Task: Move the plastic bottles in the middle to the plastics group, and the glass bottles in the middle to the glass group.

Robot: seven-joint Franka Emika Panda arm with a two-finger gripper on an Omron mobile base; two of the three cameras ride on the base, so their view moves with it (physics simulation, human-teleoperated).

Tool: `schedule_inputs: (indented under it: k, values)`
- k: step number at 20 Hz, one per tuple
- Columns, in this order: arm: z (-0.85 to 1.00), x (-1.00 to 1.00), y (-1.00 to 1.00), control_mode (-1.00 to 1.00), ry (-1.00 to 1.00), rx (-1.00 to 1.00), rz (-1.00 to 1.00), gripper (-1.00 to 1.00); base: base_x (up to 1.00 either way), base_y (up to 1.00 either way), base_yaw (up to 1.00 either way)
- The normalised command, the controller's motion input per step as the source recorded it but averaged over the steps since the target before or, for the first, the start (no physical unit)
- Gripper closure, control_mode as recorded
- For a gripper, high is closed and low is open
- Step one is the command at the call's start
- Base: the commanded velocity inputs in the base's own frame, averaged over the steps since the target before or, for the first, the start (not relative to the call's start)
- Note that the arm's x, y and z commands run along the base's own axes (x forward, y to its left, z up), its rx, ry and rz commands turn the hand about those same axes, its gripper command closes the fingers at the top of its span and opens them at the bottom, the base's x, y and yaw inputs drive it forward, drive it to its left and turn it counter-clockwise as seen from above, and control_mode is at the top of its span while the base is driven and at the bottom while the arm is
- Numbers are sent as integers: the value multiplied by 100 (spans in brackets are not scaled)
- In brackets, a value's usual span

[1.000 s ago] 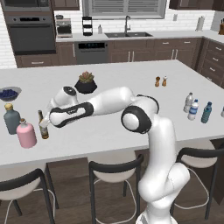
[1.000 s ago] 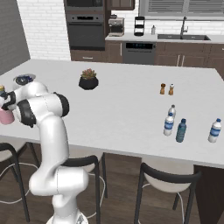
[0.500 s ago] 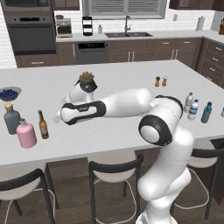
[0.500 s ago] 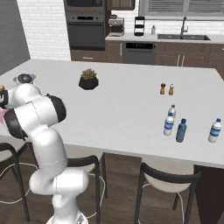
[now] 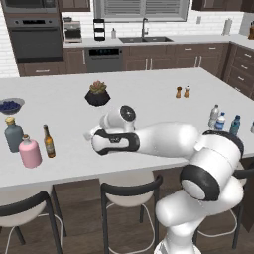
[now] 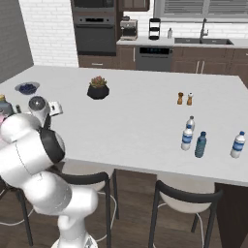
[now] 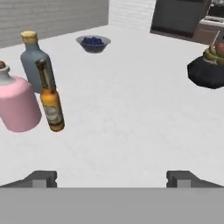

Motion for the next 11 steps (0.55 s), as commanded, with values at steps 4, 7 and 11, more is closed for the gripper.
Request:
schedule_inputs:
  k: [4,7,11]
  values:
    - [63,-24,-100,-100,1,10,-43,-100,0,0,0]
    - [72,-30,-100,-100,3,1,-48,-100,0,0,0]
    - [50,-37,-100,-100,5,0,-46,-100,0,0,0]
